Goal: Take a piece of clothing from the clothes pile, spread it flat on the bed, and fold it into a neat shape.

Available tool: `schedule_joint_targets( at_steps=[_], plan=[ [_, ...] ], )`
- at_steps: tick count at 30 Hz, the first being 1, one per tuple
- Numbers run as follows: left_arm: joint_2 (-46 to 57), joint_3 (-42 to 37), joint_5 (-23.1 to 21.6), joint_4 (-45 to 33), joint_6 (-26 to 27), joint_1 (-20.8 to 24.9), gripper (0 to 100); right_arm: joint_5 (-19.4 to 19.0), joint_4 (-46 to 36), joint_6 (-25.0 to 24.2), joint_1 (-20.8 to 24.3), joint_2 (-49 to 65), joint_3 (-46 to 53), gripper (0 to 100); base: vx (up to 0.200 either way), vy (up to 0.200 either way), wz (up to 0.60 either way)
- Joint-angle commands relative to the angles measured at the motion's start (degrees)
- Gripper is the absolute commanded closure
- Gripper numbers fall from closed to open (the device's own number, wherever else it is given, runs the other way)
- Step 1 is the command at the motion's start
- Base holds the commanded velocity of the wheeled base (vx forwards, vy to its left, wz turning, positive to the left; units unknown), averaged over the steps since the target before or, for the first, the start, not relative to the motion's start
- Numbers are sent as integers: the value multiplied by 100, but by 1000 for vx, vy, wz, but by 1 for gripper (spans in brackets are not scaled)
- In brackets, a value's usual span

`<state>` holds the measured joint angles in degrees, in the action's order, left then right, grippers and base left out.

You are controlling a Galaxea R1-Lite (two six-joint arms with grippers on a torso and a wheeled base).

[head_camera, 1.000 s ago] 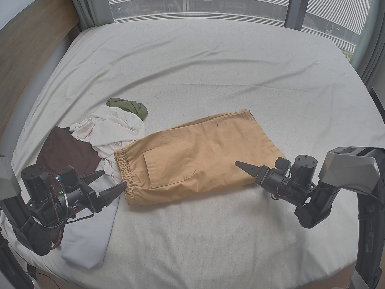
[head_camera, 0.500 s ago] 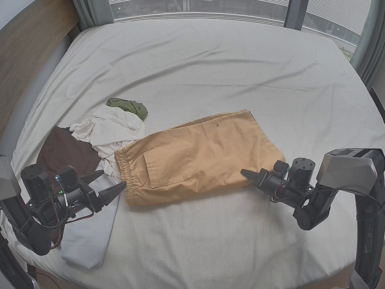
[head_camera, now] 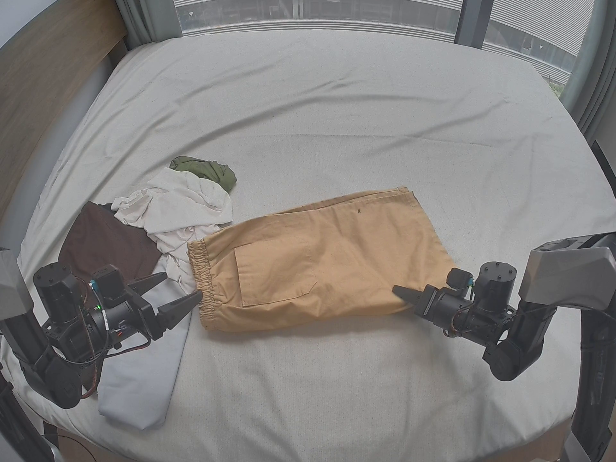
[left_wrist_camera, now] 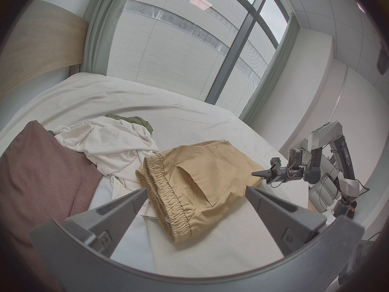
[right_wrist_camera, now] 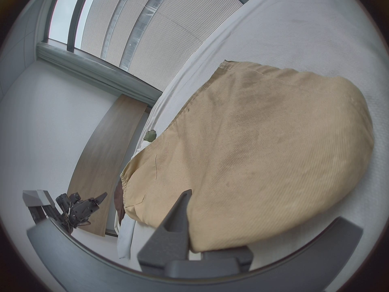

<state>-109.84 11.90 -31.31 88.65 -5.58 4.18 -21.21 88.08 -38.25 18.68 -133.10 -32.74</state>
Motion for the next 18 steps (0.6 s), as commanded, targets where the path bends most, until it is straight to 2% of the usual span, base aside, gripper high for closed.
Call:
schedule_joint_targets(
  at_steps=[1, 4, 18],
  plan=[
    [-3, -3, 2, 3, -4, 4, 0, 3, 8, 99, -4, 232, 330, 100, 0, 0, 0],
    [-11, -12, -7, 3, -13, 4, 0, 144, -1, 275, -31, 355, 611, 100, 0, 0, 0],
    [-38, -30, -7, 3, -13, 13, 0, 205, -19, 863, -92, 697, 1657, 100, 0, 0, 0]
  ],
)
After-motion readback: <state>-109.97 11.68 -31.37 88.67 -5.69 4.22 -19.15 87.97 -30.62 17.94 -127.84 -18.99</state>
